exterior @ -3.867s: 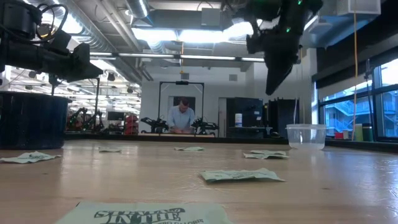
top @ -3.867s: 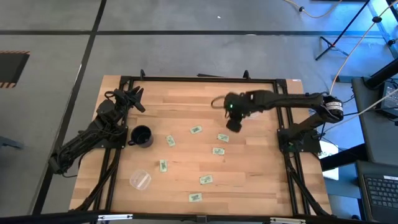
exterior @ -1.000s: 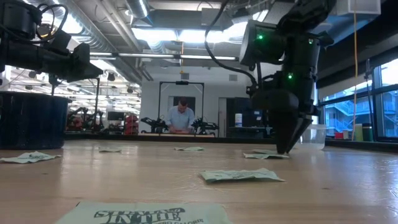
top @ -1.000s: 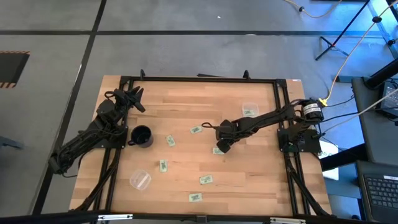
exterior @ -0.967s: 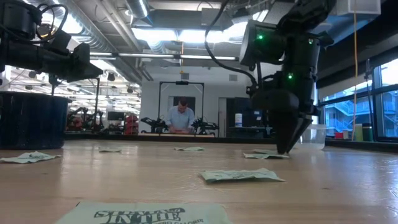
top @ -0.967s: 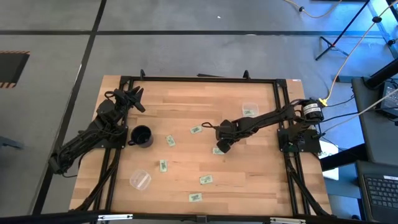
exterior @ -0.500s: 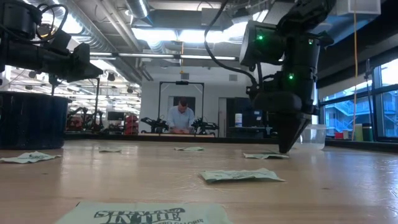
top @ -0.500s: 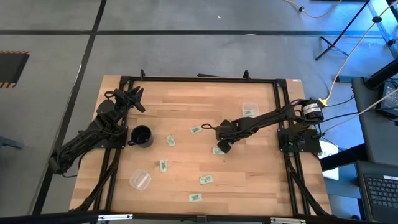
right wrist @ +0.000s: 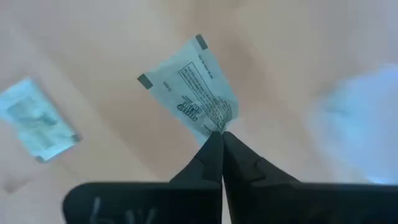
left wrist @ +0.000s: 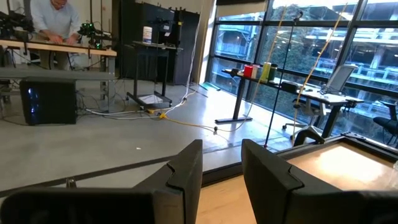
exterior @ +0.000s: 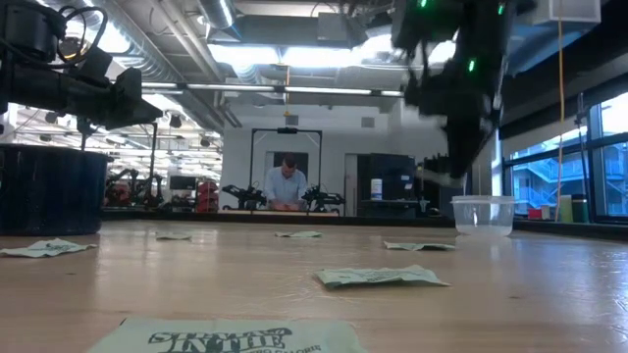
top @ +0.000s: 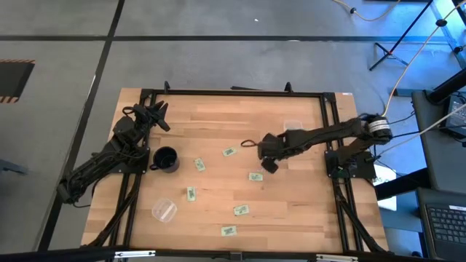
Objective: Pick and place items into bin
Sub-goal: Put the light green stevia packet into the top transparent bin
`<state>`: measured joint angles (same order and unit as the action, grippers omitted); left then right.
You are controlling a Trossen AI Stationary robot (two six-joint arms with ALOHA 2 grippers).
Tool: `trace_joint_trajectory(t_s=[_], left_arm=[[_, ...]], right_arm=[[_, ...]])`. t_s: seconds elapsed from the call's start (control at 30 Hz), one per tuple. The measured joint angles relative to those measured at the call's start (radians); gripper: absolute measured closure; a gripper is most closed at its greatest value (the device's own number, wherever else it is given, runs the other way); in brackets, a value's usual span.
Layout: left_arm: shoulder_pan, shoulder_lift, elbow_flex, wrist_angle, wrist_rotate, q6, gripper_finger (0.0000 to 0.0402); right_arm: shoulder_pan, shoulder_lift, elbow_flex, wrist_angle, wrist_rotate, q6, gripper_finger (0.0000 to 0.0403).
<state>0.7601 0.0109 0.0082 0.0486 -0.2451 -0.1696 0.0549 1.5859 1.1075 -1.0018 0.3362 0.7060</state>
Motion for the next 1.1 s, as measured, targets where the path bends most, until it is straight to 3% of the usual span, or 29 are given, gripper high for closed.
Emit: trace_joint_trajectory(t_s=[0.13,0.33,0.5,0.67,1.1], left_arm=[[0.000,0.000,0.000,0.000,0.000,0.000,0.0295],[0.000,0.000,0.000,0.000,0.000,0.000,0.0295],[0.000,0.000,0.000,0.000,0.000,0.000,0.0295],[0.000,0.000,0.000,0.000,0.000,0.000,0.0295],[0.000,0.000,0.000,0.000,0.000,0.000,0.0295]], right_arm=[[-0.032,-0.088,0.052,-0.258,0.144,0.115,0.0401],[-0.134,-0.188,0.027,-0.377,0.160,0.178,0.0401],[-0.260,-0.208,-0.019,-0.348,0.131,0.101,0.0401],[-0.365,-0.207,-0.085,-0.182,0.059,-0.047,0.0401],[-0.492,-0.182,-0.222,-0.004,0.013,-0.139,0.0401]])
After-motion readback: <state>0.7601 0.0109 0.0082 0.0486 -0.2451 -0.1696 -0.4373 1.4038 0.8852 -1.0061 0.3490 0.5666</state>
